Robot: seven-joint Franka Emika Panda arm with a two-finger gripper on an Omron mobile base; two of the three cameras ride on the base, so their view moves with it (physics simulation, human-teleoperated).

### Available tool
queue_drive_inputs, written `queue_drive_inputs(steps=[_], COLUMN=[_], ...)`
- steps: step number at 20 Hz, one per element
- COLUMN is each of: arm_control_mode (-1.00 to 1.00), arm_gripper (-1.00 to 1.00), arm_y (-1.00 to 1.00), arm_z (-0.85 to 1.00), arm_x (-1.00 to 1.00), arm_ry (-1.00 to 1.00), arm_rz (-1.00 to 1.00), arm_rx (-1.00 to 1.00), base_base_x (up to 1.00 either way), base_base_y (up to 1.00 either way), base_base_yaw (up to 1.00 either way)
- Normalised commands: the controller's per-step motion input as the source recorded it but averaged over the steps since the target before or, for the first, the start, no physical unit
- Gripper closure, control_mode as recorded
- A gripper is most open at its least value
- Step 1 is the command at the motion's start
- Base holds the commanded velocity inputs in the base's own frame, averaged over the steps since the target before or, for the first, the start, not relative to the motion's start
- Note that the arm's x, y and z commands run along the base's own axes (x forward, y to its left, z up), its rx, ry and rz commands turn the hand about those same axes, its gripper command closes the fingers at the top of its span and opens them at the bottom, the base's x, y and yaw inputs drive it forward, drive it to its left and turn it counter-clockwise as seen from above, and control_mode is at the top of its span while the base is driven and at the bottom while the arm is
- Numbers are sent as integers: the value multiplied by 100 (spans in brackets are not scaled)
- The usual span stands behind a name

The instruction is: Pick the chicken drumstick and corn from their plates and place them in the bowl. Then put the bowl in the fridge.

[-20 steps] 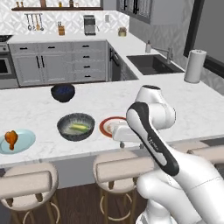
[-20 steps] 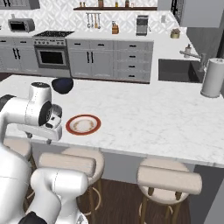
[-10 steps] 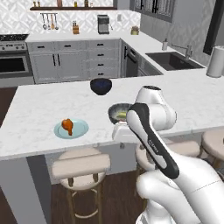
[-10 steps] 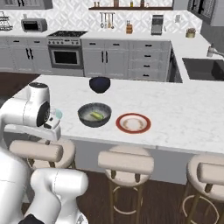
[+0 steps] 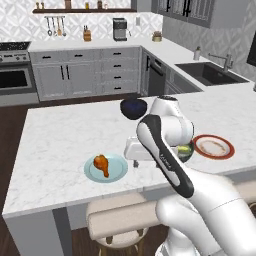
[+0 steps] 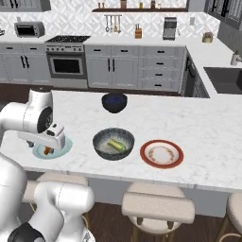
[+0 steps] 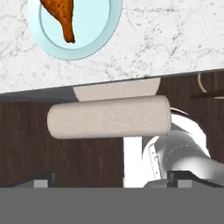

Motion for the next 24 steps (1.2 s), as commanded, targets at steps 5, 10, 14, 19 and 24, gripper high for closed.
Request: queue_drive_inputs(steps=[5, 10, 14, 19, 24], arm_control_mode=[-100, -100, -100, -100, -100], arm_gripper=[-100, -100, -100, -100, -100], arm_y=[77, 22, 36, 29, 25], arm_z=[0, -34, -51, -58, -62], arm_x=[93, 96, 76, 40, 33], arm_ry=[0, 0, 4, 0, 1], arm_rz=[1, 8, 3, 0, 1], arm_rx=[-18, -13, 0, 5, 4], base_base_x=[0, 0, 0, 0, 0], base_base_y=[0, 0, 0, 0, 0], base_base_yaw=[0, 0, 0, 0, 0])
